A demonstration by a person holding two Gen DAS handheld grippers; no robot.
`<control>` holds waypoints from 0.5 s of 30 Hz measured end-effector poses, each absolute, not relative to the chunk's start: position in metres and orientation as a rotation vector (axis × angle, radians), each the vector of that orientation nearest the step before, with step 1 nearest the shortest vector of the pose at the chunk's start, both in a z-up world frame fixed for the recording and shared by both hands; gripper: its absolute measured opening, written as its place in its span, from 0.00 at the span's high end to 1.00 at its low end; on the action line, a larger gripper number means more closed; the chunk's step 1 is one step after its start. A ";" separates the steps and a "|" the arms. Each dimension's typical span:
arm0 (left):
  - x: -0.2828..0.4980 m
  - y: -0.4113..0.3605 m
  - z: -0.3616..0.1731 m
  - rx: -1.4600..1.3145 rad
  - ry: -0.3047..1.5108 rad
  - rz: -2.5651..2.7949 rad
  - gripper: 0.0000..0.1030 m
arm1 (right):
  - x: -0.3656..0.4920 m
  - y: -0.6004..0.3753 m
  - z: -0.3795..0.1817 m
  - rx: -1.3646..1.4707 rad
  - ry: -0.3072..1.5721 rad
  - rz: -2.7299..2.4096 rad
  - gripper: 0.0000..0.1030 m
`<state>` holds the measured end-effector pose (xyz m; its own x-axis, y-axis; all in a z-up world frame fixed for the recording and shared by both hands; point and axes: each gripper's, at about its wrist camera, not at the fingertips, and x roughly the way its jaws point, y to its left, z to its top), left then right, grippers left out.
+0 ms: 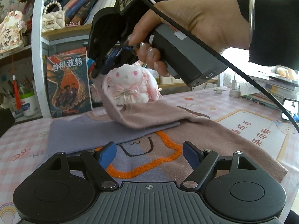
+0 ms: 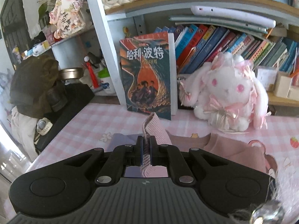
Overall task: Fold clothes
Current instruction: 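Grasp the pink sleeve cuff with the right gripper and lift it, then lay the pink sleeve across the folded lavender sleeve and open the right gripper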
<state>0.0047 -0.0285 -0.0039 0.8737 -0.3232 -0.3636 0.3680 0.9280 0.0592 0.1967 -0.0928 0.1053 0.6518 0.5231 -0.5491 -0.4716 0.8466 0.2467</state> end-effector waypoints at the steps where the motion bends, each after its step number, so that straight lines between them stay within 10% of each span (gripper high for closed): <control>1: 0.004 -0.029 -0.004 0.128 0.357 -0.361 0.22 | 0.196 -0.094 0.106 0.100 0.645 0.573 0.79; 3: 0.004 -0.029 -0.004 0.127 0.357 -0.360 0.22 | 0.194 -0.097 0.108 0.130 0.635 0.588 0.58; 15: 0.010 -0.032 -0.005 0.155 0.393 -0.338 0.22 | 0.139 -0.146 0.103 0.183 0.623 0.597 0.58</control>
<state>0.0095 -0.0321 -0.0053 0.8688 -0.2922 -0.3997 0.3514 0.9326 0.0823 0.1393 -0.1464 0.1028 0.6510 0.5758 -0.4946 -0.4691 0.8174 0.3343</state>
